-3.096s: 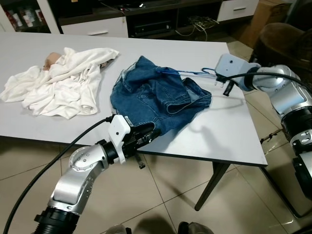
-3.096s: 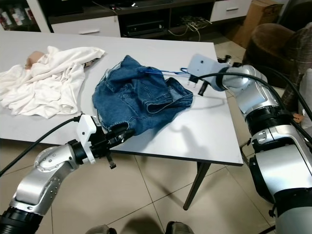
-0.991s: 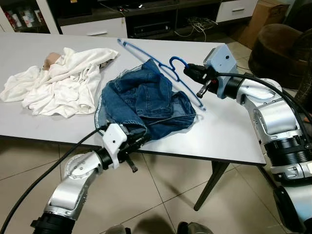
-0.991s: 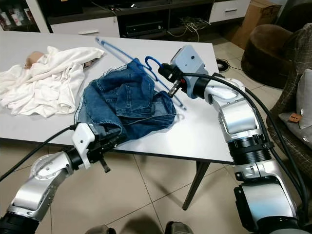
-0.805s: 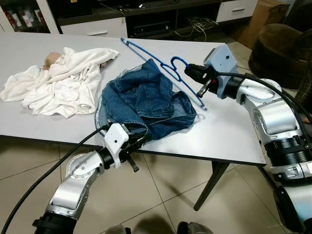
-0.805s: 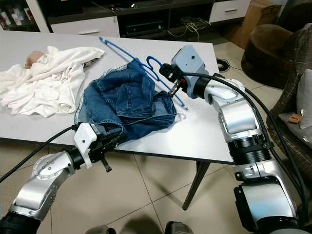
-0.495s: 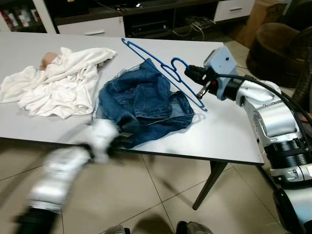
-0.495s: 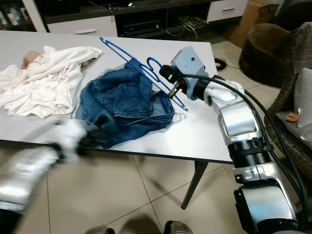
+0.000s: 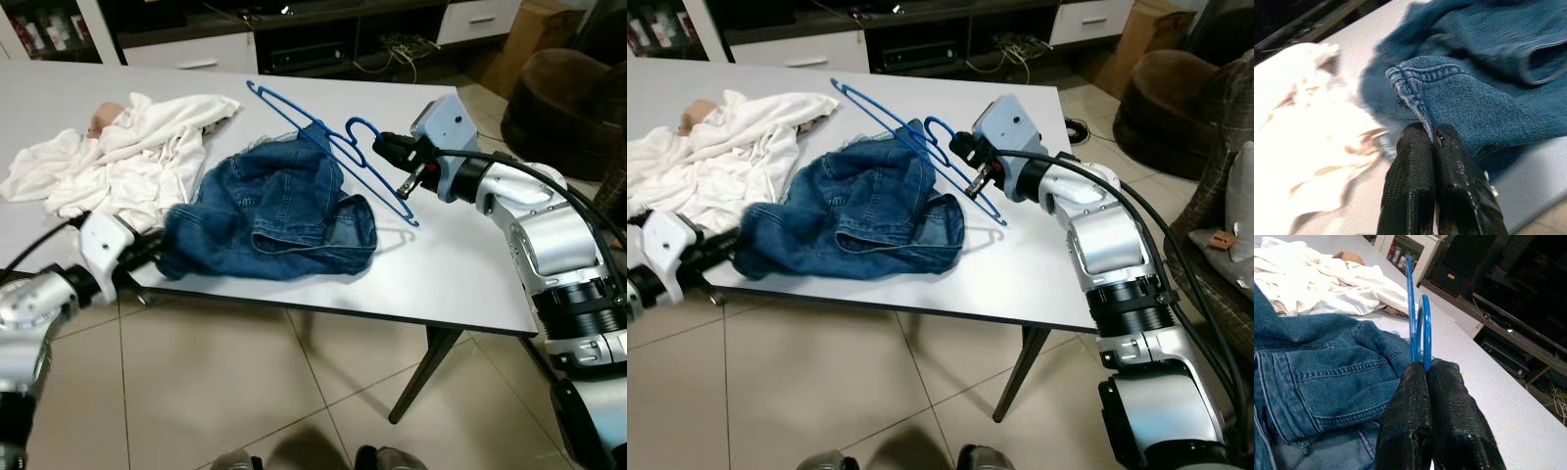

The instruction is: Hang hanger

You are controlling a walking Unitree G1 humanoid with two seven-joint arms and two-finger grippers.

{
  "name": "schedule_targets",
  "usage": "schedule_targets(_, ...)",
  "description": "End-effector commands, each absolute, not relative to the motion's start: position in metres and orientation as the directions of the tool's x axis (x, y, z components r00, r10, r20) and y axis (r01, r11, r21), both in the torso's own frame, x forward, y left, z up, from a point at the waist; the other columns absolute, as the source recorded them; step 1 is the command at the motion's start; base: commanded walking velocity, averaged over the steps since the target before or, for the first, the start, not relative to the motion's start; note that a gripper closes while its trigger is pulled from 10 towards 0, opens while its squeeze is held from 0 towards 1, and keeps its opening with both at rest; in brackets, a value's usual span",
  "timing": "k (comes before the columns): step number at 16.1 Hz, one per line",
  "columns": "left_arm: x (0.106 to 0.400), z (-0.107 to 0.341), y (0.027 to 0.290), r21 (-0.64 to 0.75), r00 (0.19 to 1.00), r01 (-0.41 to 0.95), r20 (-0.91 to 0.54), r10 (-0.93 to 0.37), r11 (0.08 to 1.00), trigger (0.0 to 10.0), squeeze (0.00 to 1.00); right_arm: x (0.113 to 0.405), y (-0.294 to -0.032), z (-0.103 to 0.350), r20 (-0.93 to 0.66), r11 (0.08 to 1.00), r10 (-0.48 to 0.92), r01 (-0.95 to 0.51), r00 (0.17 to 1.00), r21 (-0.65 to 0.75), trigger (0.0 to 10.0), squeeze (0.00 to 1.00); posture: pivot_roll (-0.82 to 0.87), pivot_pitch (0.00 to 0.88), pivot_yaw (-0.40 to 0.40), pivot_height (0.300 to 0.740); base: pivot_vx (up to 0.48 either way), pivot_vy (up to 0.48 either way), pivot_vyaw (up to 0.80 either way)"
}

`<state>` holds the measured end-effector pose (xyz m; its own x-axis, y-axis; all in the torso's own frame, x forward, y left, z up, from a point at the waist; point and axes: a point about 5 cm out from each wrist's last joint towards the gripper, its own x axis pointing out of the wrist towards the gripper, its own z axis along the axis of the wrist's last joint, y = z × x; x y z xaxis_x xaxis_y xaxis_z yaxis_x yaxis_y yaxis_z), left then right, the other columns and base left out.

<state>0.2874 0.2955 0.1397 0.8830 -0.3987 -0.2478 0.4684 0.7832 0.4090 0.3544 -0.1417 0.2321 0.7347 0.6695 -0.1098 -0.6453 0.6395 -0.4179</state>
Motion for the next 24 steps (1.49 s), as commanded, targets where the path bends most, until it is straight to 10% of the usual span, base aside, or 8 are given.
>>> schedule_targets(1,0.289,0.149,0.309,0.457,0.912,0.409,-0.233,-0.338,0.790,0.0,0.00,0.354,-0.144,0.237,-0.099,0.650,0.658,-0.630,0.746,-0.426,10.0,0.00,-0.05,0.046,0.014,0.740,0.000,0.000,0.00)
schedule_targets(6,0.305,0.152,0.342,0.555,0.978,0.128,-0.207,-0.012,0.822,10.0,0.00,0.351,-0.147,0.234,-0.090,0.669,0.647,-0.621,0.757,-0.410,10.0,0.00,-0.06,0.044,0.025,0.740,0.000,0.000,0.00)
schedule_targets(8,0.303,0.144,0.339,0.577,0.973,0.151,-0.228,-0.019,0.803,10.0,1.00,0.350,-0.148,0.234,-0.091,0.672,0.644,-0.618,0.760,-0.408,10.0,0.00,-0.07,0.045,0.024,0.740,0.000,0.000,0.00)
schedule_targets(12,0.303,0.150,0.351,0.589,0.986,-0.025,-0.120,0.119,0.808,10.0,1.00,0.349,-0.150,0.234,-0.094,0.678,0.638,-0.615,0.764,-0.402,10.0,0.00,-0.06,0.045,0.020,0.740,0.000,0.000,0.00)
schedule_targets(14,0.296,0.152,0.365,0.549,0.975,-0.132,-0.077,0.208,0.825,10.0,0.00,0.348,-0.149,0.233,-0.093,0.679,0.639,-0.617,0.764,-0.398,10.0,0.00,-0.06,0.046,0.016,0.740,0.000,0.000,0.00)
schedule_targets(18,0.290,0.149,0.360,0.326,0.985,-0.154,-0.019,0.170,0.933,10.0,1.00,0.349,-0.150,0.233,-0.095,0.683,0.635,-0.615,0.766,-0.394,10.0,0.00,-0.06,0.046,0.016,0.740,0.000,0.000,0.00)
schedule_targets(21,0.291,0.136,0.355,0.107,0.986,-0.131,-0.091,0.141,0.986,10.0,1.00,0.349,-0.149,0.232,-0.097,0.686,0.634,-0.615,0.767,-0.389,10.0,0.00,-0.06,0.042,0.016,0.740,0.000,0.000,0.00)
schedule_targets(24,0.289,0.135,0.370,-0.028,0.960,-0.248,-0.141,0.242,0.968,10.0,0.00,0.348,-0.150,0.231,-0.097,0.689,0.631,-0.613,0.770,-0.385,10.0,0.00,-0.06,0.042,0.017,0.740,0.000,0.000,0.00)
